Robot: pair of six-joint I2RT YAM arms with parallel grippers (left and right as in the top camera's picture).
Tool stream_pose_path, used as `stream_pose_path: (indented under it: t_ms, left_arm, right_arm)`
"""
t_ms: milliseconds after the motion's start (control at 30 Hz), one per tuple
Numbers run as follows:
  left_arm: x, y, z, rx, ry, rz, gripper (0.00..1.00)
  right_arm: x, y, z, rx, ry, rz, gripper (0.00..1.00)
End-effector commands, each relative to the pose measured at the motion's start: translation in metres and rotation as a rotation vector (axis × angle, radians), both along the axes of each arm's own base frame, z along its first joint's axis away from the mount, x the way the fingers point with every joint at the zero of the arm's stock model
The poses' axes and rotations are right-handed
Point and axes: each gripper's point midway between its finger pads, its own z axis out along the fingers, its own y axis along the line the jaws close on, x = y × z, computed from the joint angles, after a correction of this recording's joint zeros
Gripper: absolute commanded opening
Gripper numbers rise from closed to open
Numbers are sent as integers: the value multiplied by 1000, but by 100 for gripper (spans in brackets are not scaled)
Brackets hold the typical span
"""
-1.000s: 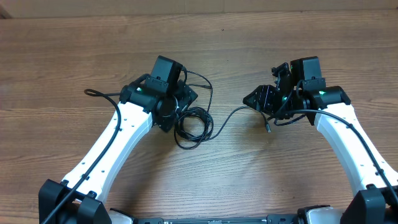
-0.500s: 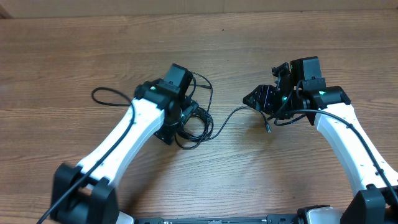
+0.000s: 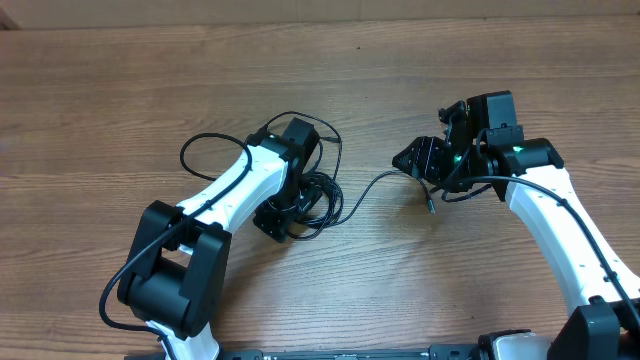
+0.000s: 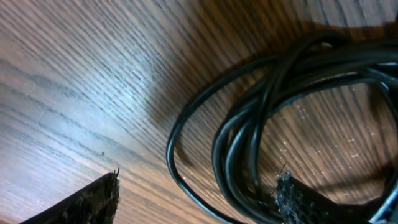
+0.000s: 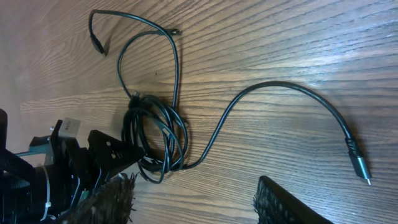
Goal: Untangle cables
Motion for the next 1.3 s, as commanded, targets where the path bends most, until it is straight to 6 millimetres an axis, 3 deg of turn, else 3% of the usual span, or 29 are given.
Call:
stream_pose_path:
  t_ms: [0,133,367,433,633,700,833,933,967,1100,1267]
  left_arm:
    - [-8,14,-14,70,6,-36,80]
    - [-15,15,-33,55,0,-33,68]
    - [-19,16,-47,39,-15,-30,12]
    - [-15,18,-47,46,-31,-40,4]
    - [-11,24,-47,24,-13,93,4]
    - [-13,16,-44,-49,38,222,13]
    - [-15,-7,-35,-219,138,393,54]
    - [-1,-14,-33,-284,97,371,91]
    - [1,-18,-32,-313,91,351,97]
    - [14,-36,-23,-462,-17,74,100]
    - [23,-18,-17,-357,-105,-119,100]
  right_arm:
    - [3,-1,1,-19,-18,5,62]
    - [3,-1,1,-19,-17,5,62]
    - [4,-1,2,-18,-22,5,64]
    - [3,-1,1,-18,-20,5,64]
    - [0,-1,0,-20,-6,6,64]
    - [0,-1,0,-21,-3,6,64]
    - [0,-1,0,-21,-4,5,65]
    - [0,-1,0,-21,-3,5,65]
    - [0,-1,0,-21,-4,5,65]
    - [0,-2,0,-23,-4,5,66]
    - [1,-4,-2,-37,-5,-3,66]
